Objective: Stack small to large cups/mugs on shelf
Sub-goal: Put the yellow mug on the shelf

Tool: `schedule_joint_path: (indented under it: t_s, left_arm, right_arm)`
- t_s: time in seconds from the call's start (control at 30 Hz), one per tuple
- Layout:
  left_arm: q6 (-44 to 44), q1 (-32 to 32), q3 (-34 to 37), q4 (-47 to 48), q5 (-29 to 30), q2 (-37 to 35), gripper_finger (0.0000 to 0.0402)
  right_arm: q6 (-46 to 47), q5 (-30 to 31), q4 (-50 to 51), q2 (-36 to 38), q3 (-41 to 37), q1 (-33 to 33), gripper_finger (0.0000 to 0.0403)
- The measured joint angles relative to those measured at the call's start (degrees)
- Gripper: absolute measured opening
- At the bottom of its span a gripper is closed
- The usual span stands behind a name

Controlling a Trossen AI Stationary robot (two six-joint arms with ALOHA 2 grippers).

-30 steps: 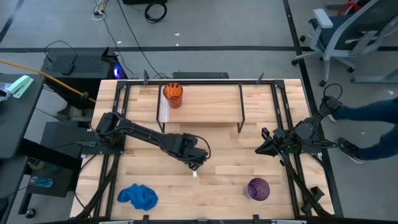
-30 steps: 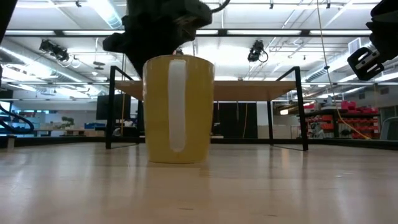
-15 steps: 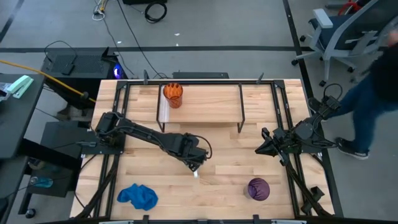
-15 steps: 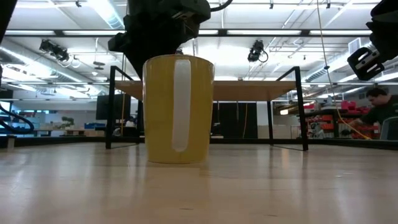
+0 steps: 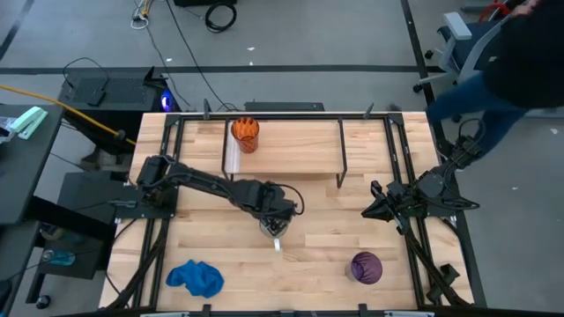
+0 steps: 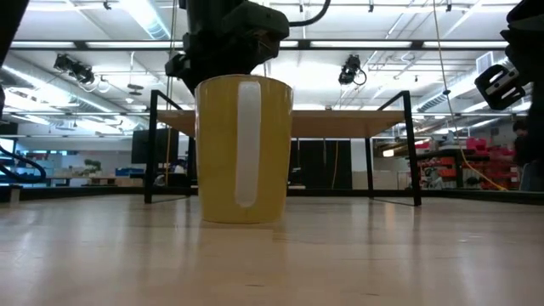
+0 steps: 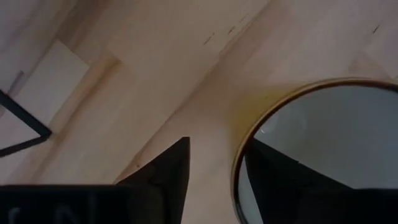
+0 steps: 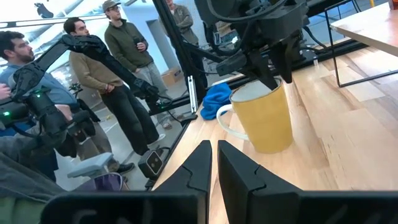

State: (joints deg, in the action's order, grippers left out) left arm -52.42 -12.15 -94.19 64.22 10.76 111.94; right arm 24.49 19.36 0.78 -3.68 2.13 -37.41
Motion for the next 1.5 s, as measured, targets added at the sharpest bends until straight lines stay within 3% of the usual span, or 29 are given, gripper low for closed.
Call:
schedule_joint_path:
  t_s: [0.5, 1.0, 1.17, 1.5]
  left_arm:
    - [16.8, 1.1, 0.0, -3.1, -4.6, -0.1, 0.0107]
    - [23.1, 1.1, 0.0, -3.6, -4.6, -0.1, 0.0068]
    - [21.9, 1.4, 0.0, -3.6, -4.6, -0.1, 0.0067]
    - [20.4, 1.8, -0.2, -4.6, -5.3, -0.3, 0.0022]
  right_arm:
    - [0.0, 0.0, 0.0, 0.0, 0.0, 0.0, 0.0034]
    - [0.0, 0.0, 0.0, 0.0, 0.0, 0.0, 0.0034]
    - [0.0, 0.0, 0.0, 0.0, 0.0, 0.0, 0.0034]
    - [0.0, 0.0, 0.0, 0.0, 0.0, 0.0, 0.0034]
